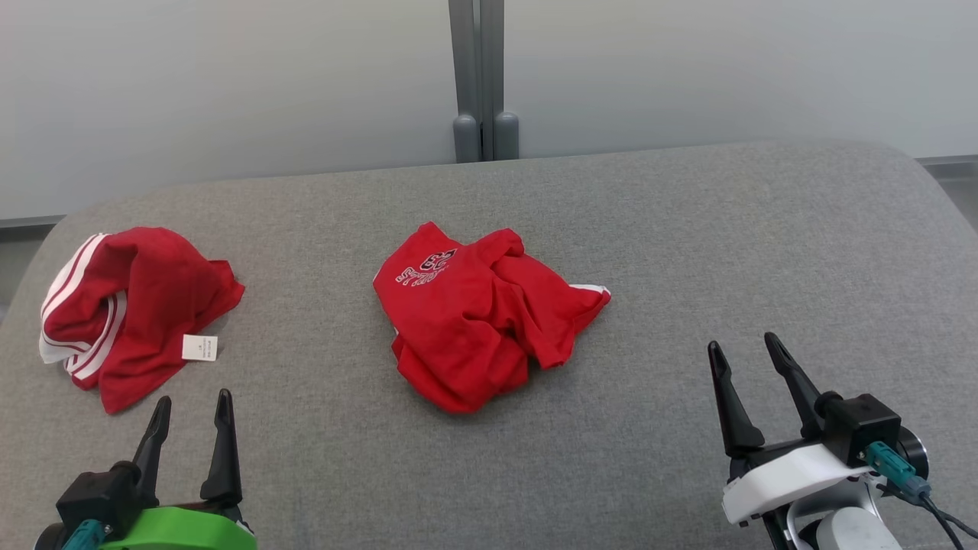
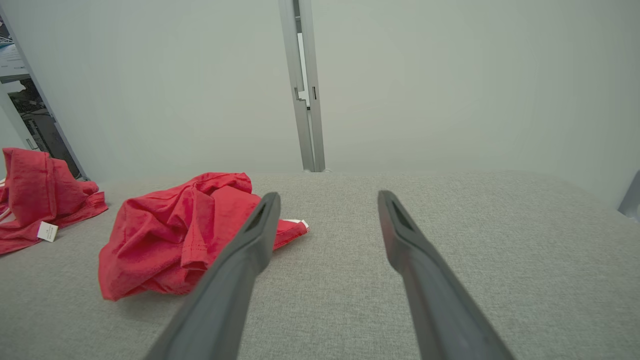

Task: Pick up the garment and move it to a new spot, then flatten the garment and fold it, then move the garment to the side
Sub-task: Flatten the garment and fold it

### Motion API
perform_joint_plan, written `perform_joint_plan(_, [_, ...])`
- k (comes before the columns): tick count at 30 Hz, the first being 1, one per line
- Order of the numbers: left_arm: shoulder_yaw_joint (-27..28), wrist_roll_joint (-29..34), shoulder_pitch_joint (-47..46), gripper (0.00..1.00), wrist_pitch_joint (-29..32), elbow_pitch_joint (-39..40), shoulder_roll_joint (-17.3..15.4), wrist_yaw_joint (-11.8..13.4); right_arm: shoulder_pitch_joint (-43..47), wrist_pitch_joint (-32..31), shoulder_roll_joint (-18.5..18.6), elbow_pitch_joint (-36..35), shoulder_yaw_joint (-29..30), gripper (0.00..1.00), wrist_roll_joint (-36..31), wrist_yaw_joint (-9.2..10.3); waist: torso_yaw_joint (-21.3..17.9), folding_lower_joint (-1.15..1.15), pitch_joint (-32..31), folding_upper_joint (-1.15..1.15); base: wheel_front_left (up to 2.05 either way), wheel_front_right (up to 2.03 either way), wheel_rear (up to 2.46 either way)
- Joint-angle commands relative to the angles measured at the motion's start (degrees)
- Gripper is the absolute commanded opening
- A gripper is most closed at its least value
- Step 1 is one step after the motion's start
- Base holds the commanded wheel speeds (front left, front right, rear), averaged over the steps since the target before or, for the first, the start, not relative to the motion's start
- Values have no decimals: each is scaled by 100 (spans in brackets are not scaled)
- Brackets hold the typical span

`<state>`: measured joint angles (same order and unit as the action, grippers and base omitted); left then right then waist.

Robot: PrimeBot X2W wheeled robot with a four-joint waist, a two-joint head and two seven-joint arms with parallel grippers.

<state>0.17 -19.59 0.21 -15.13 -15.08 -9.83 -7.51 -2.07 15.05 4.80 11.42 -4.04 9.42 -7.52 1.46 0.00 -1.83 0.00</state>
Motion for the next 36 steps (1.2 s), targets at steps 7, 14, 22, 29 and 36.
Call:
perform_joint_plan(7, [-43,44,-90,100,-2,-5,-31,5,45,19,13,70,25,100,-4,6,24,0,-2,0,0,0,0])
perform_joint_plan(14, [-171,49,-169,100,-2,-16,12,5,-203,18,97,256,-91,100,-22,6,230,0,24,0,0,0,0])
perform_joint_plan(22, [-354,-12,-262,100,-2,-58,69,5,-984,19,256,726,-570,100,0,6,606,0,138,0,0,0,0])
perform_joint_plan(29, [-496,-33,-430,100,-2,-75,137,5,-1975,19,296,1552,-1355,100,83,6,1024,0,431,0,0,0,0])
perform_joint_plan(36, [-686,-86,-704,100,-2,-90,293,5,-3093,18,332,2768,-2116,100,219,6,1475,0,843,0,0,0,0])
